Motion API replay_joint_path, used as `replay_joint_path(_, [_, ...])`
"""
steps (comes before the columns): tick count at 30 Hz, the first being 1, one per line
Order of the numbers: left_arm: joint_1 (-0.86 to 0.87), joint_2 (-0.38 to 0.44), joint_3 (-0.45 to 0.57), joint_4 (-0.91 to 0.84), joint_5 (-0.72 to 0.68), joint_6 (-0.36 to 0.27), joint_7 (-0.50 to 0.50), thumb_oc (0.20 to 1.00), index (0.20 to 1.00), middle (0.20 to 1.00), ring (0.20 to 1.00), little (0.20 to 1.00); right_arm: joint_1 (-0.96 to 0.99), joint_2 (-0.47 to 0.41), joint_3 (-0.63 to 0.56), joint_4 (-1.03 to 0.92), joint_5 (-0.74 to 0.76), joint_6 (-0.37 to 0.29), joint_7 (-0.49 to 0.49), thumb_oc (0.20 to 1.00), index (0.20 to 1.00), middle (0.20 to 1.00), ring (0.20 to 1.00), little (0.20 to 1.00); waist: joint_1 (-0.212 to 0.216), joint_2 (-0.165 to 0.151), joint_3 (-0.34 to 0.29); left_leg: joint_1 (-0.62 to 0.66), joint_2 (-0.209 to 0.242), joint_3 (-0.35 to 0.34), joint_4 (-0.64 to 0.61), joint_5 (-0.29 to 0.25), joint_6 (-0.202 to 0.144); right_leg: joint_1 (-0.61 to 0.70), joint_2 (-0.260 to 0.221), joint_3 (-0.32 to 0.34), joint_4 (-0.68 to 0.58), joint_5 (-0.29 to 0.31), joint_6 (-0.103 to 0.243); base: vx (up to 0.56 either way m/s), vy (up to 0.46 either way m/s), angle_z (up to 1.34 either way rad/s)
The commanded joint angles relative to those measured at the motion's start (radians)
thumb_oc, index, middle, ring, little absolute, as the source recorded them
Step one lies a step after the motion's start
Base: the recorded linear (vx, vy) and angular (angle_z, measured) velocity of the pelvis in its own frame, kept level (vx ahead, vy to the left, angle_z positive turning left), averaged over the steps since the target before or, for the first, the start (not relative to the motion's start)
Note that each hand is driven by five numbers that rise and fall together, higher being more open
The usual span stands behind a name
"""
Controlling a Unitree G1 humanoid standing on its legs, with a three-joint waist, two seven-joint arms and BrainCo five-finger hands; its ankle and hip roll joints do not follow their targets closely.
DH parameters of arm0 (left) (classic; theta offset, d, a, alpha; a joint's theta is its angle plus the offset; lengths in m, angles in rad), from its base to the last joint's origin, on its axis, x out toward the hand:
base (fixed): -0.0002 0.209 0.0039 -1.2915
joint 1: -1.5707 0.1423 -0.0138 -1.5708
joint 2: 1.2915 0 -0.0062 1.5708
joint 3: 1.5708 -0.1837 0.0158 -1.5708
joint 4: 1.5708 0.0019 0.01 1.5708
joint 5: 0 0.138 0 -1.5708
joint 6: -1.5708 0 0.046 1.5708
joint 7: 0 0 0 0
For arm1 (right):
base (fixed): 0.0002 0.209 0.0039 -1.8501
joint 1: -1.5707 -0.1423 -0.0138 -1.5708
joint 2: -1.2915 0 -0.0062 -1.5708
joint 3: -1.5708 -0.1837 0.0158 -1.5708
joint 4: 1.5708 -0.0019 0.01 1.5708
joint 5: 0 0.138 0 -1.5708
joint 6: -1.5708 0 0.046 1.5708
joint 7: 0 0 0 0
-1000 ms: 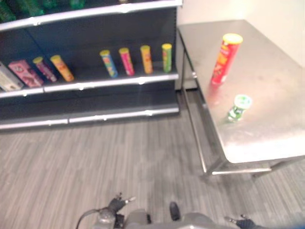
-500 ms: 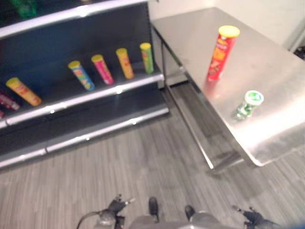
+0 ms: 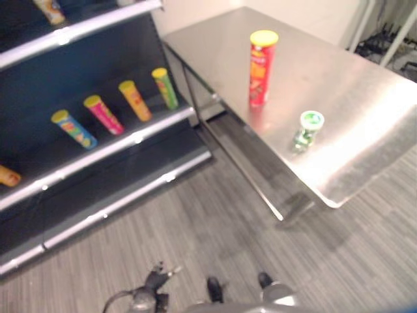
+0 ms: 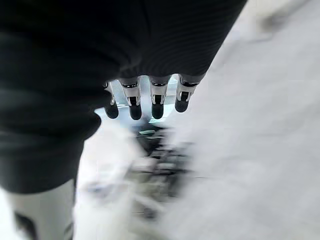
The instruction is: Put the goods on the table back onto the shelves and tidy them up.
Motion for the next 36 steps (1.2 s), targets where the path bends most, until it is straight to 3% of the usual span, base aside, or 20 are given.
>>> replay_joint_path(1, [-0.04, 0.076, -0.006, 0.031, 0.005, -0.025, -0.015, 1.0, 1.0, 1.0, 1.0, 1.0, -0.138, -0.075, 0.097, -0.084, -0.009, -0.093, 0.088, 1.0, 1.0, 1.0, 1.0, 1.0, 0.092, -0.09, -0.058, 0.056, 0.034, -0.032, 0.008, -0.123, -0.066, -0.081, -0.03, 0.01, 0.011, 0.074, 0.041, 0.03, -0.119, 0.2])
replay_joint_path(6, [-0.024, 0.084, -0.027, 0.031, 0.0, -0.022, -0.029, 1.0, 1.0, 1.0, 1.0, 1.0, -0.303, -0.145, 0.299, -0.029, 0.023, -0.095, 0.151, 1.0, 1.0, 1.0, 1.0, 1.0, 0.14, -0.085, -0.062, 0.058, 0.049, -0.068, 0.008, -0.107, -0.083, -0.046, -0.023, -0.043, 0.008, 0.05, 0.02, 0.03, -0.102, 0.36])
replay_joint_path(18, [0.001, 0.078, -0.048, 0.07, -0.011, -0.021, -0.025, 1.0, 1.0, 1.0, 1.0, 1.0, -0.511, -0.177, 0.575, 0.12, 0.044, -0.076, 0.216, 1.0, 1.0, 1.0, 1.0, 1.0, 0.178, -0.072, -0.063, 0.038, 0.061, -0.122, 0.008, -0.079, -0.108, -0.017, -0.018, -0.124, 0.002, 0.026, -0.001, 0.02, -0.062, 0.28])
replay_joint_path(36, [-0.01, 0.063, -0.074, 0.083, -0.015, -0.026, -0.018, 1.0, 1.0, 1.0, 1.0, 1.0, -0.633, -0.193, 0.831, 0.245, -0.016, -0.033, 0.317, 1.0, 1.0, 1.0, 1.0, 1.0, 0.185, -0.079, -0.064, 0.033, 0.064, -0.133, 0.008, -0.076, -0.117, -0.006, -0.02, -0.151, 0.0, 0.022, -0.006, 0.01, -0.013, 0.04])
